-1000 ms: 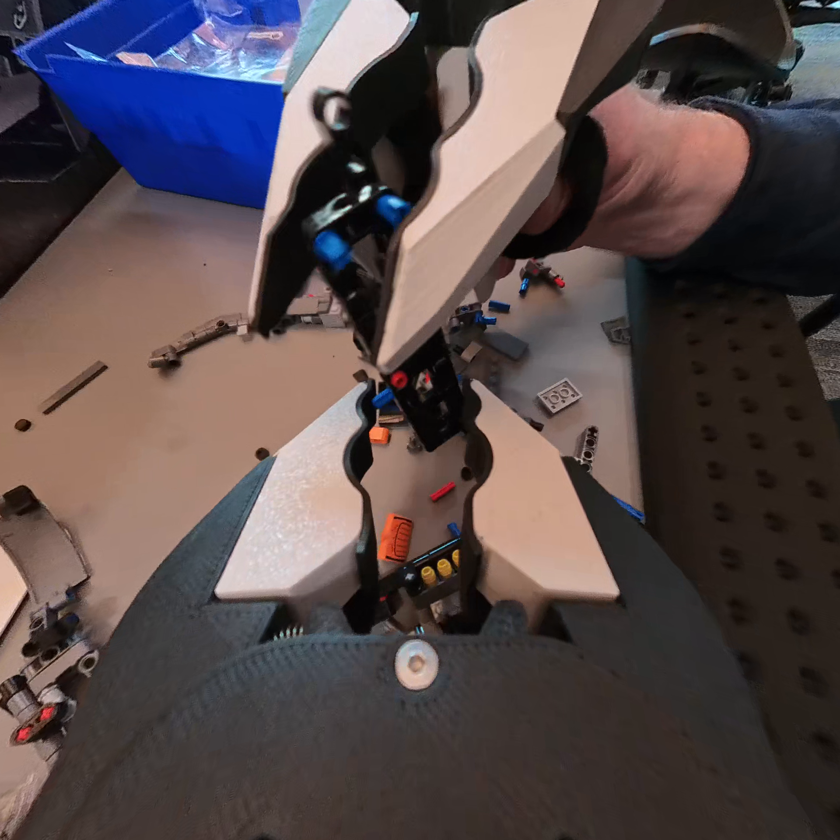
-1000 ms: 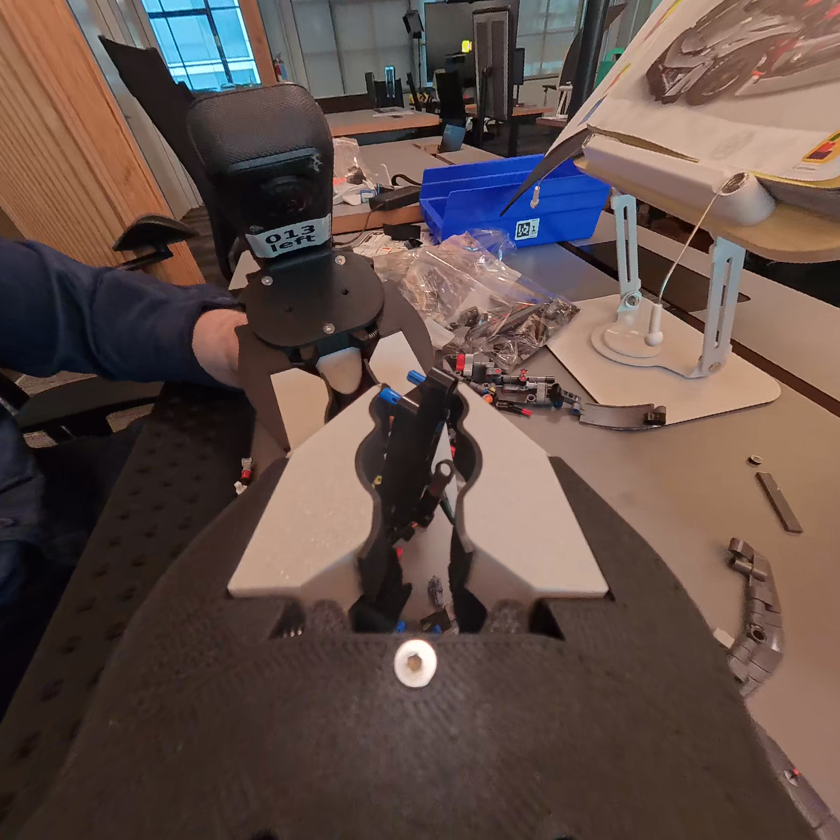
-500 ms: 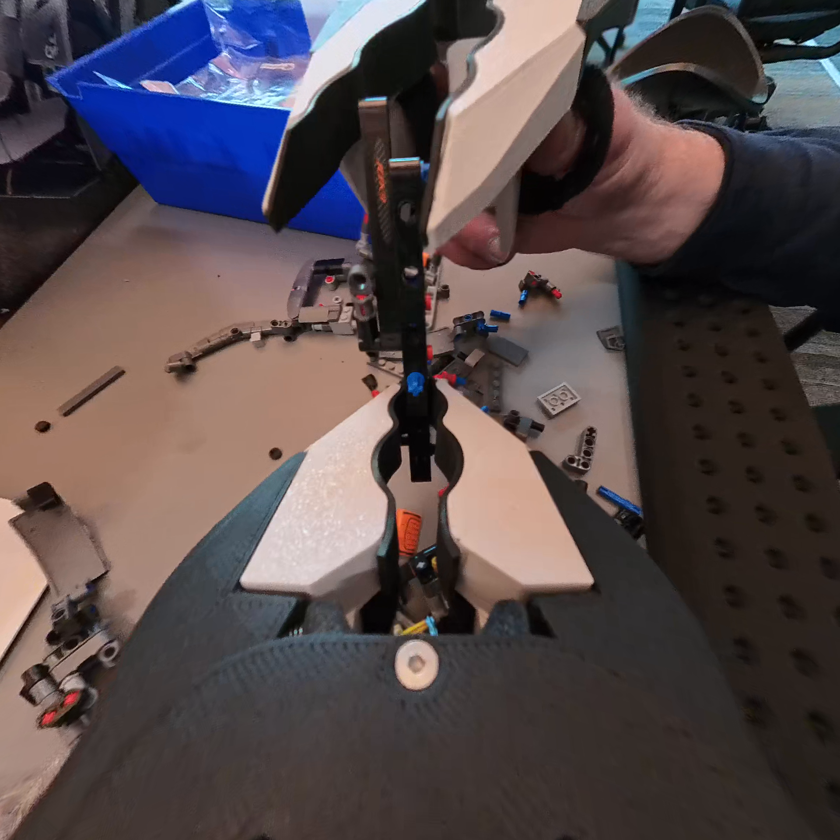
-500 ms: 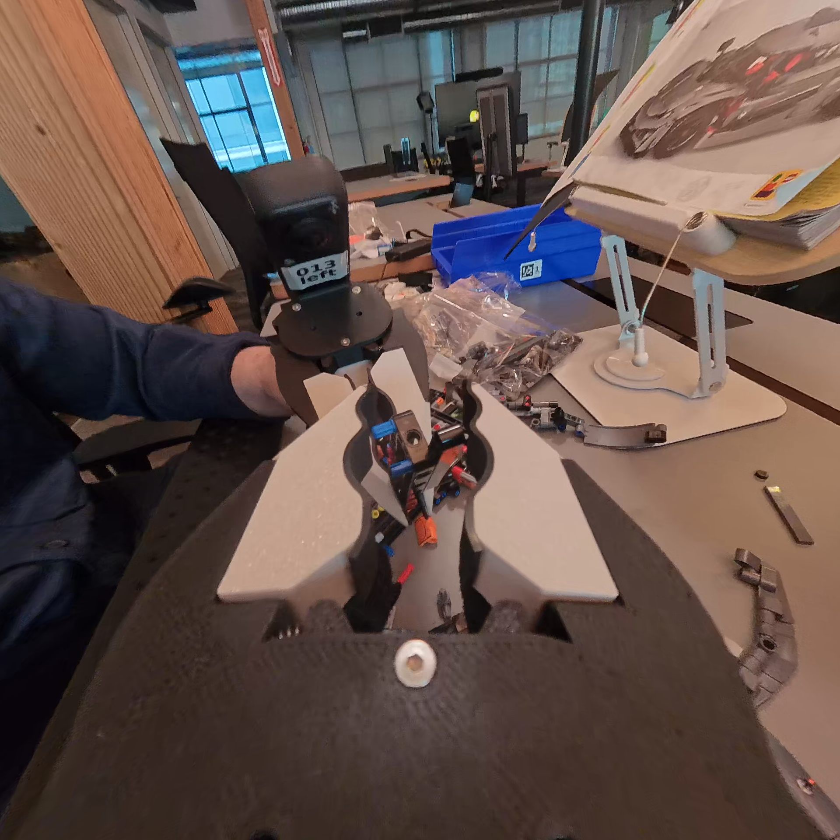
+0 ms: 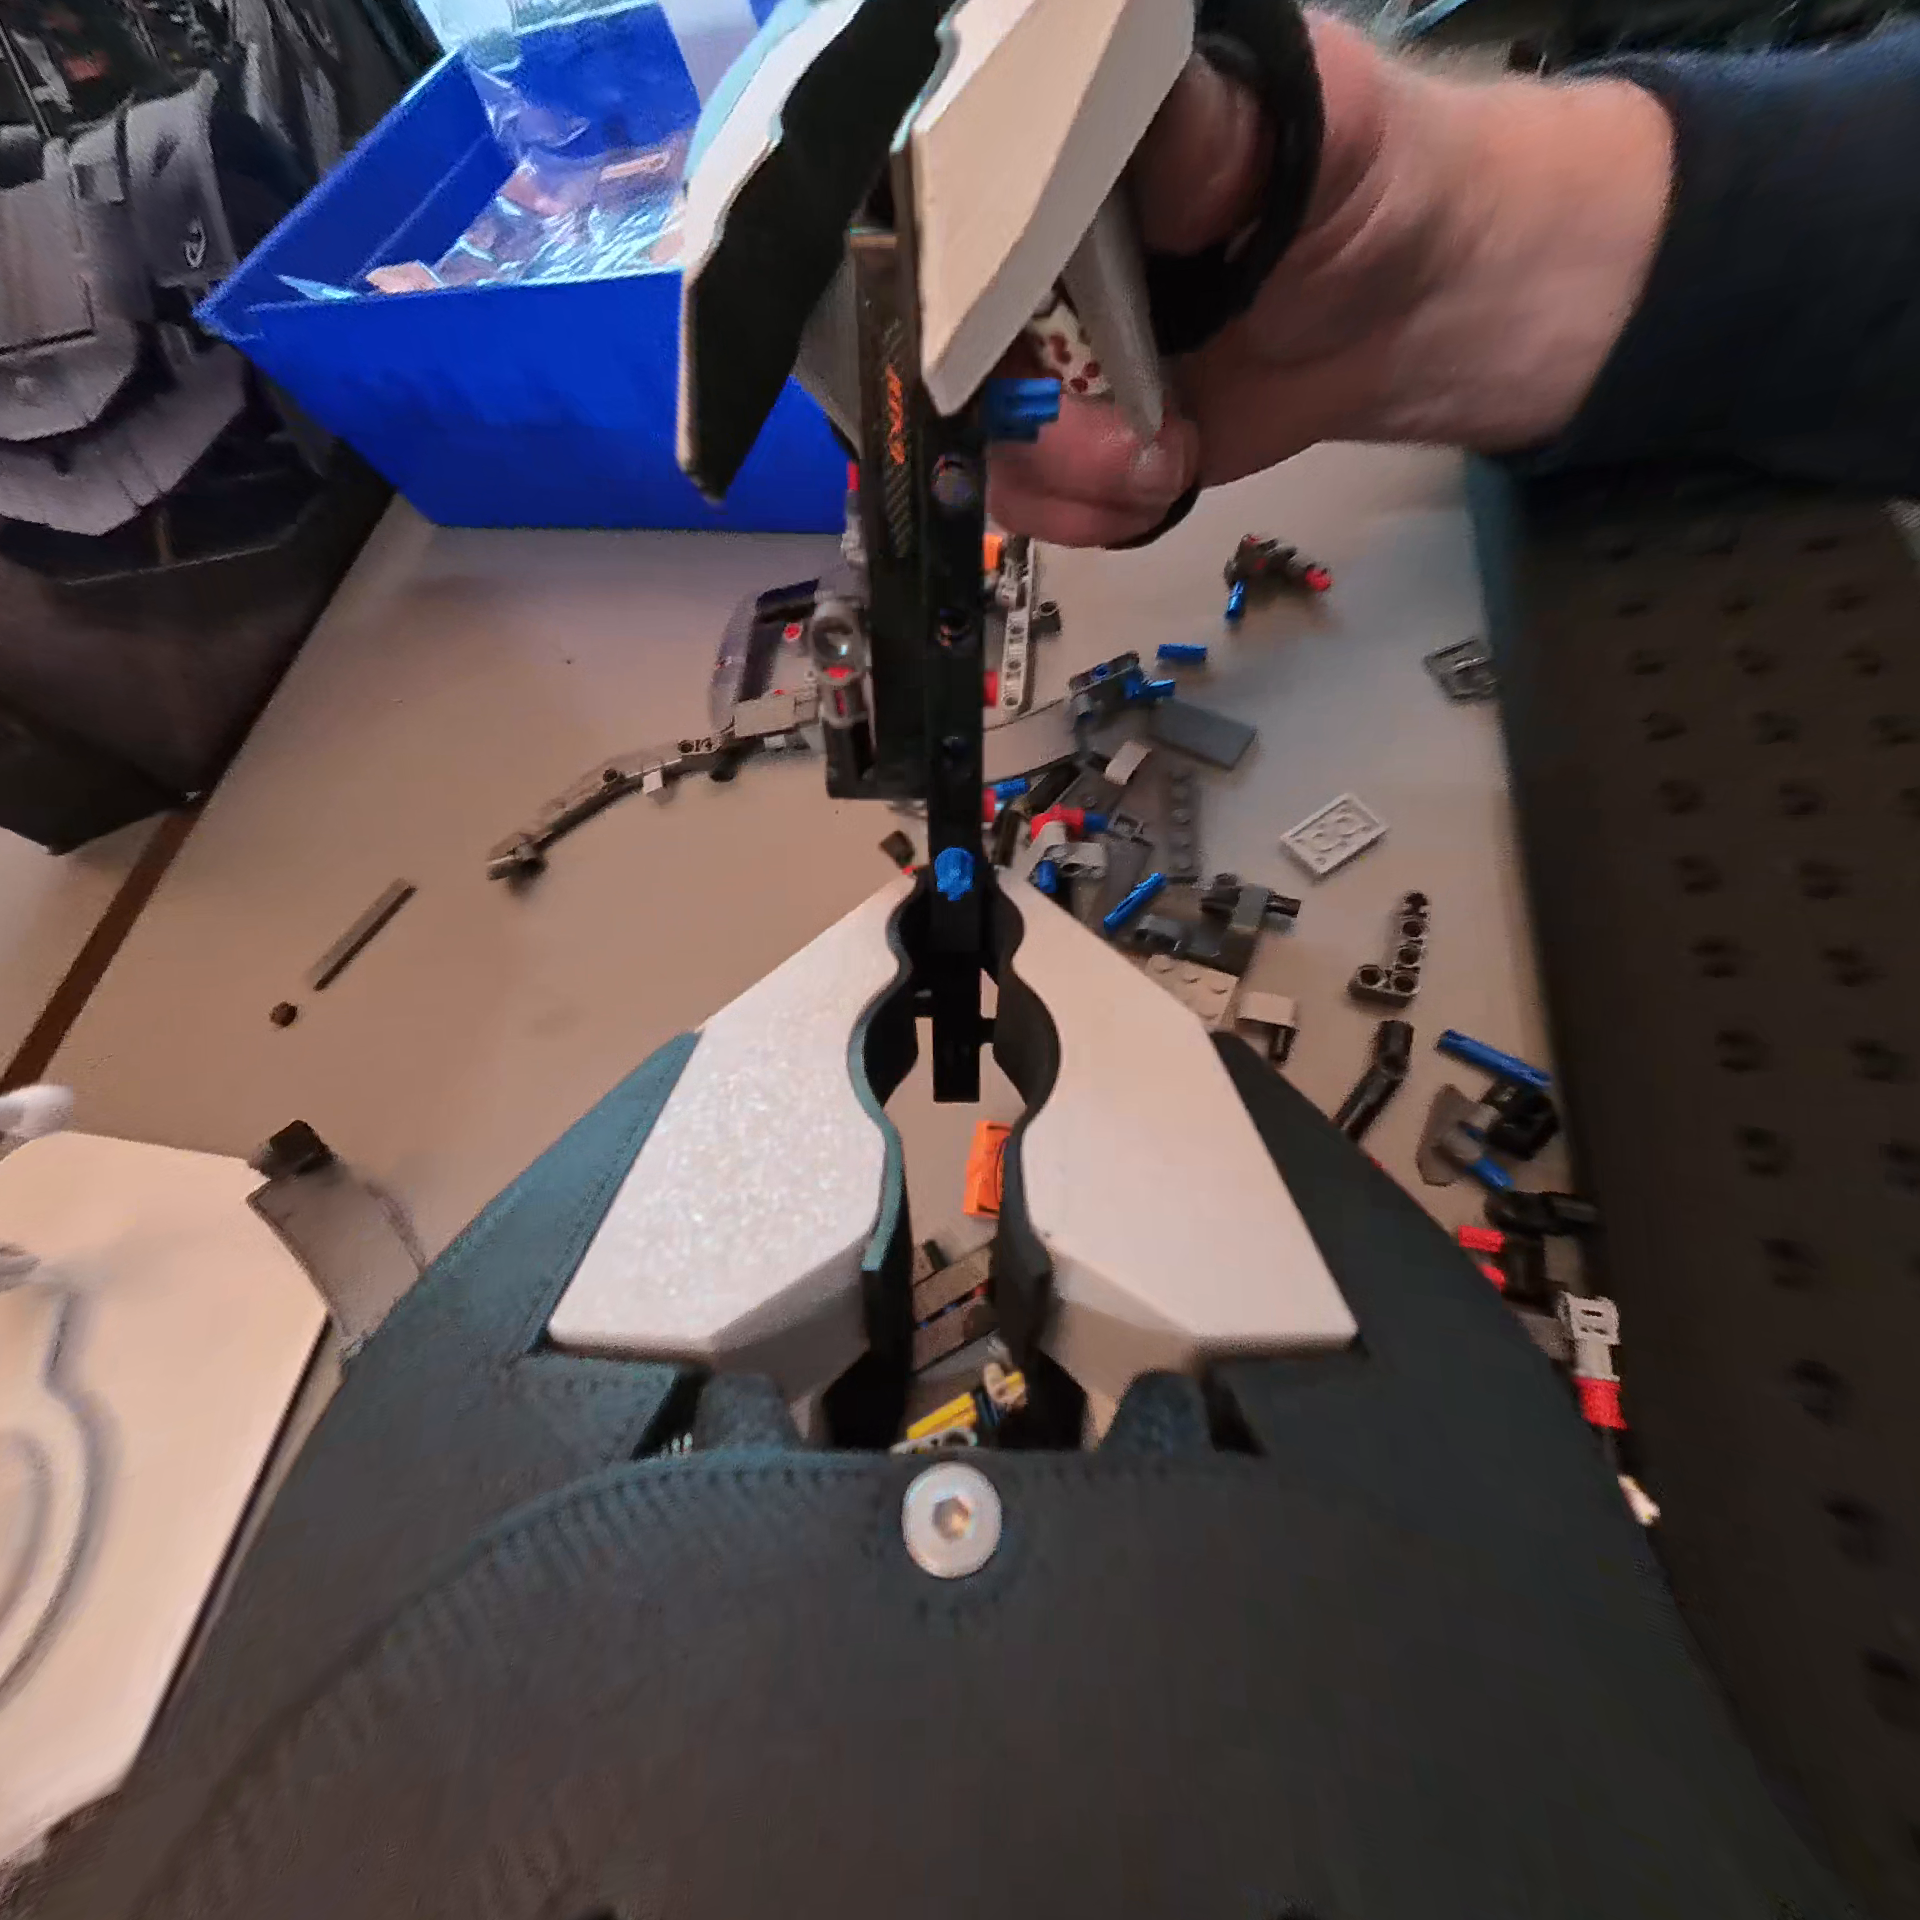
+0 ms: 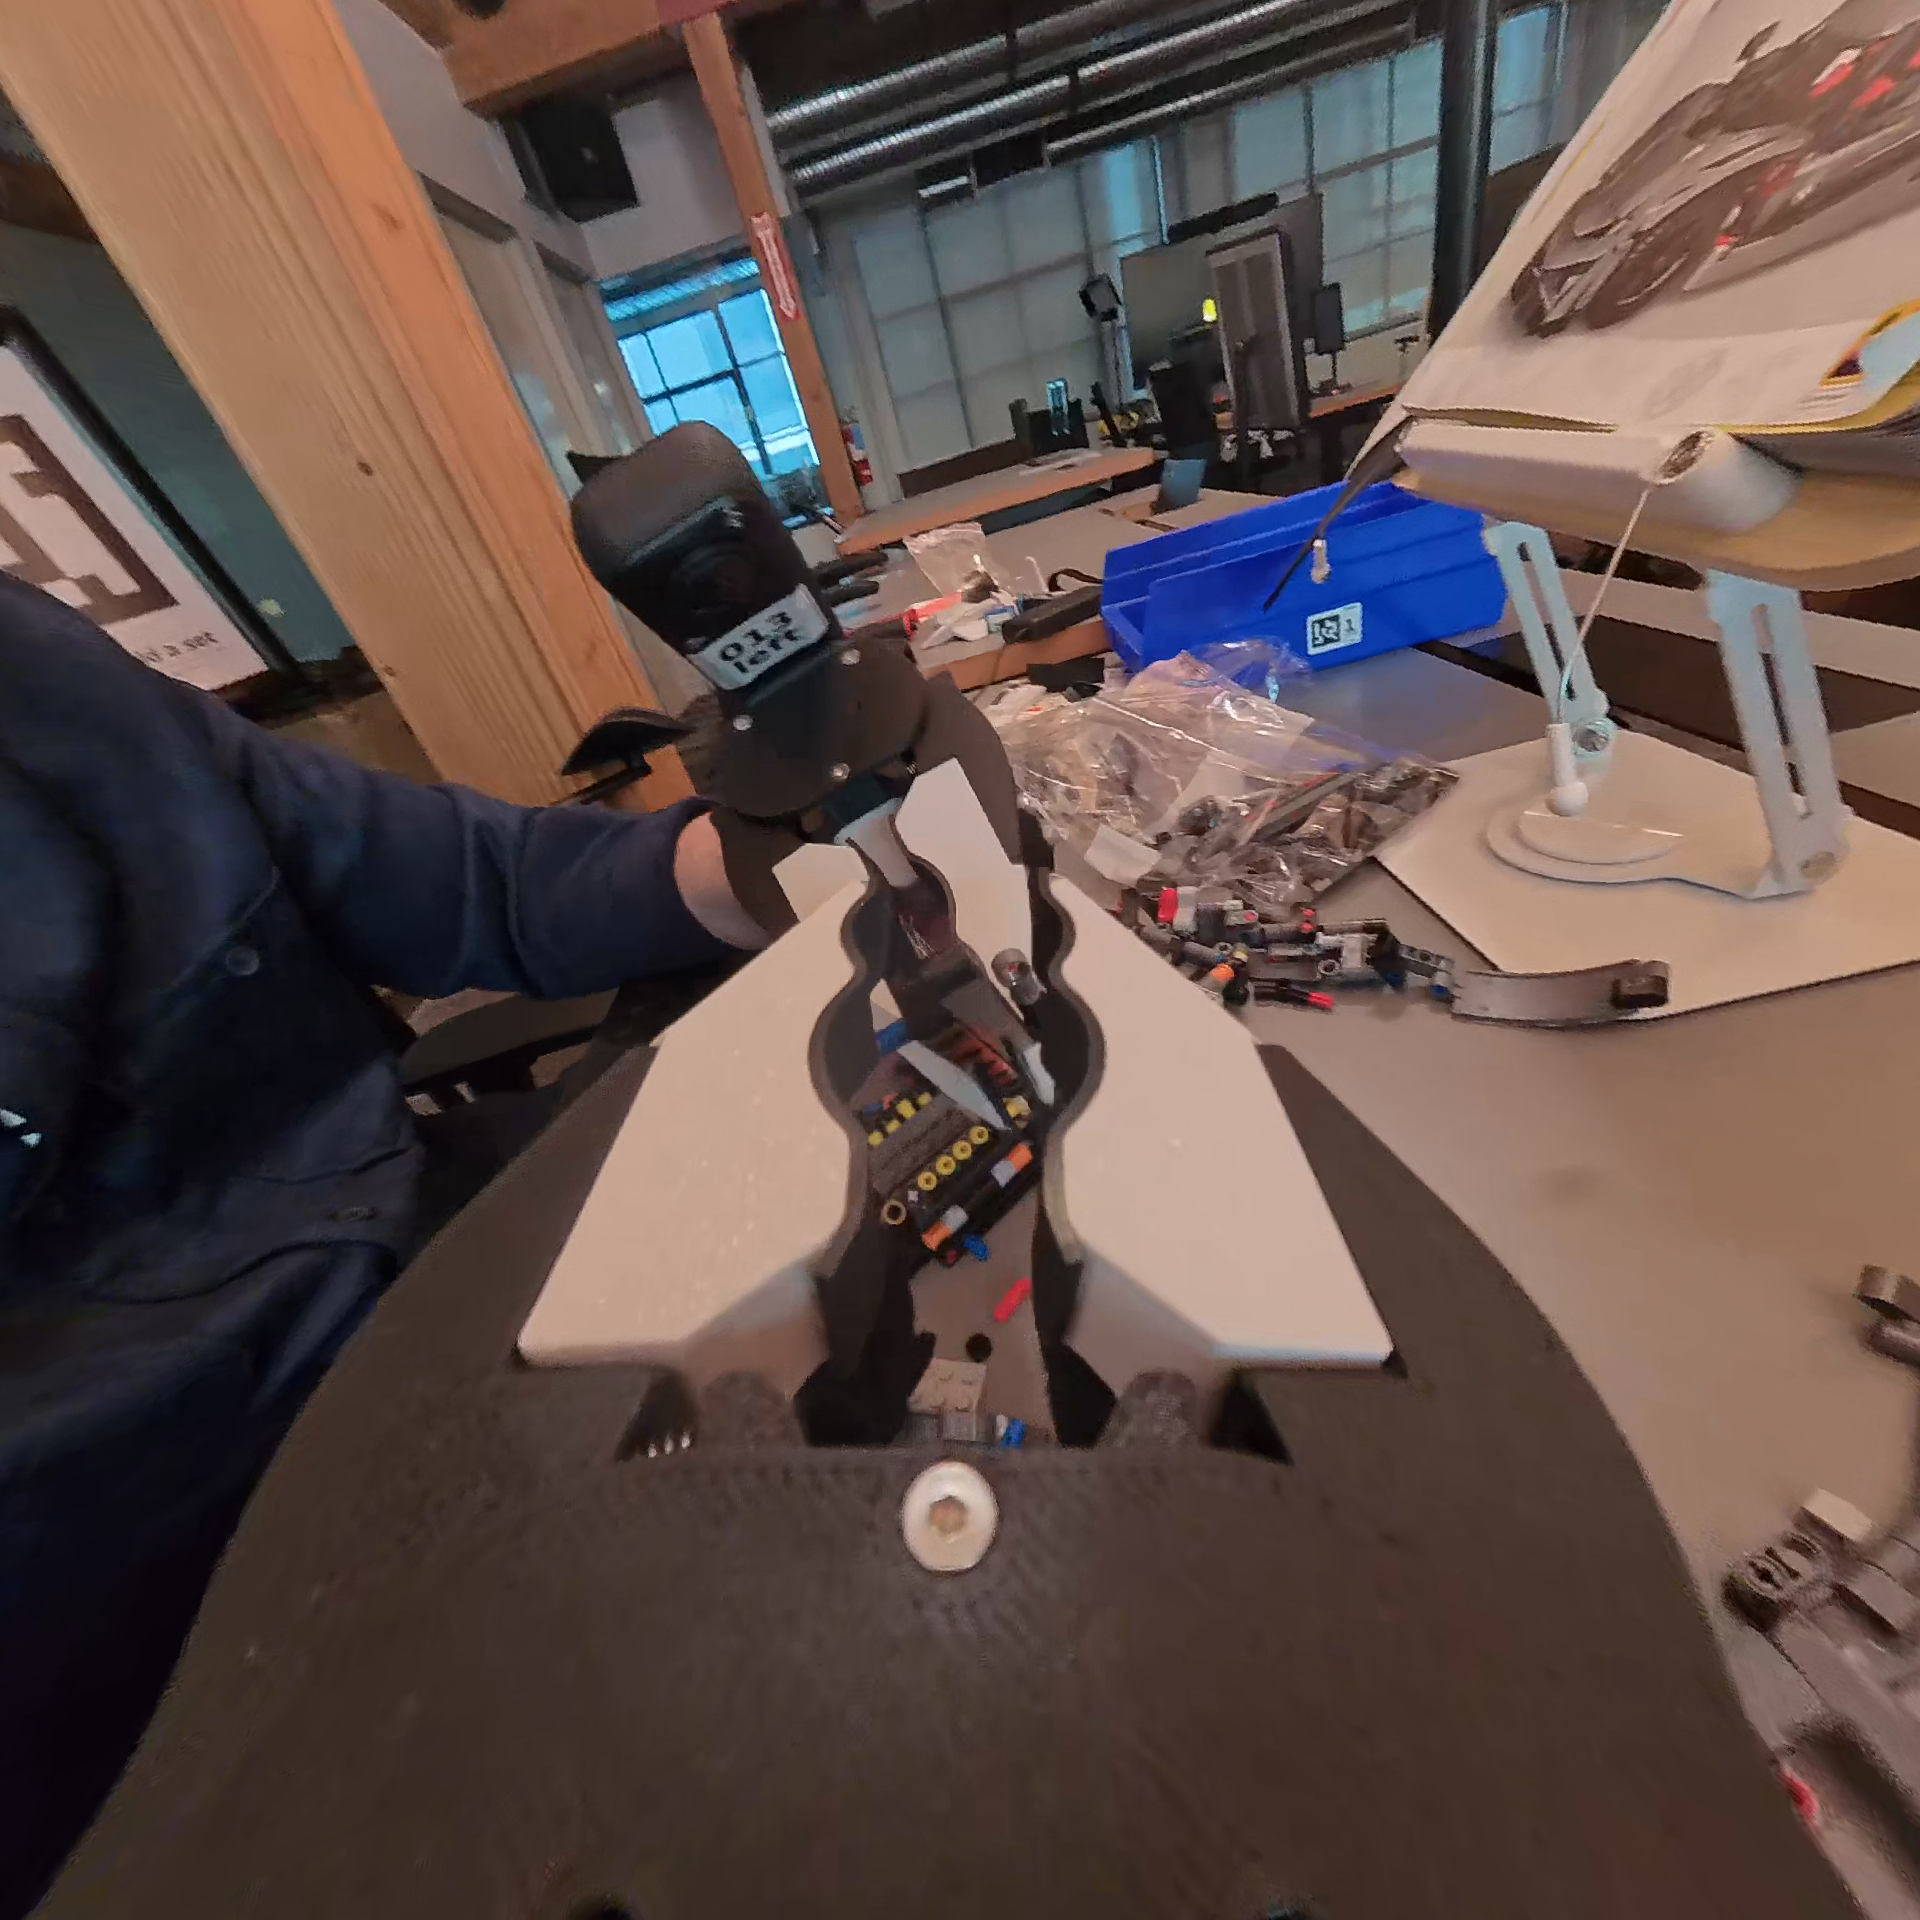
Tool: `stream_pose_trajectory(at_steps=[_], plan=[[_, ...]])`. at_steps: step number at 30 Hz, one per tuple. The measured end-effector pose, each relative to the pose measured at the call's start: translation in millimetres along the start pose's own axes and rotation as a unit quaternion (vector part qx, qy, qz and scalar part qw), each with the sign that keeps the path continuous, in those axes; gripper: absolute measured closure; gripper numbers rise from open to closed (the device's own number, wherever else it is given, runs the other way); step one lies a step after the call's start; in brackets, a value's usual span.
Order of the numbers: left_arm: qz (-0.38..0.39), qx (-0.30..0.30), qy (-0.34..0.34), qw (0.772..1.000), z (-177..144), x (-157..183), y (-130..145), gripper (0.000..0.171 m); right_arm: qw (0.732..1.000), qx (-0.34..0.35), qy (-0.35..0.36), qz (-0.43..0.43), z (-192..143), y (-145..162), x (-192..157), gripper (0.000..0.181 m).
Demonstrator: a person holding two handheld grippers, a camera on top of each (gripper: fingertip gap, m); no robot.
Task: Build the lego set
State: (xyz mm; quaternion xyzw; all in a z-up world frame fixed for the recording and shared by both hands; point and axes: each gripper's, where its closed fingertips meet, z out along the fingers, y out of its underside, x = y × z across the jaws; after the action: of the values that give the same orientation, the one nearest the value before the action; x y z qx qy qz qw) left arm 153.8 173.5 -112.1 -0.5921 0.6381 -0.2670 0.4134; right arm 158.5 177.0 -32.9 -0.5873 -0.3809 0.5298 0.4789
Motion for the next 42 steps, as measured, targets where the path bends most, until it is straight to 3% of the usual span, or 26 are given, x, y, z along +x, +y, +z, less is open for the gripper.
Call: stream_pose_trajectory(at_steps=[13,18,20,27,42], plan=[[-0.01,0.035,-0.005,0.999,-6,-3,-11,0.167,0.998,0.045,-0.022,0.029,-10,-12,1,0.155],[0.047,0.005,-0.05,0.998,-3,-6,-6,0.167,0.998,0.03,-0.043,0.03,-6,-7,-6,0.16],[0.058,0.002,-0.056,0.997,-3,-5,-6,0.167,0.998,0.03,-0.054,0.025,-6,-7,-10,0.169],[0.095,-0.014,-0.062,0.993,-2,-2,-5,0.166,0.999,0.017,-0.05,-0.004,-5,-5,-15,0.171],[0.245,-0.105,-0.159,0.951,2,-10,6,0.162,0.998,-0.018,-0.048,0.029,-5,3,-13,0.171]])
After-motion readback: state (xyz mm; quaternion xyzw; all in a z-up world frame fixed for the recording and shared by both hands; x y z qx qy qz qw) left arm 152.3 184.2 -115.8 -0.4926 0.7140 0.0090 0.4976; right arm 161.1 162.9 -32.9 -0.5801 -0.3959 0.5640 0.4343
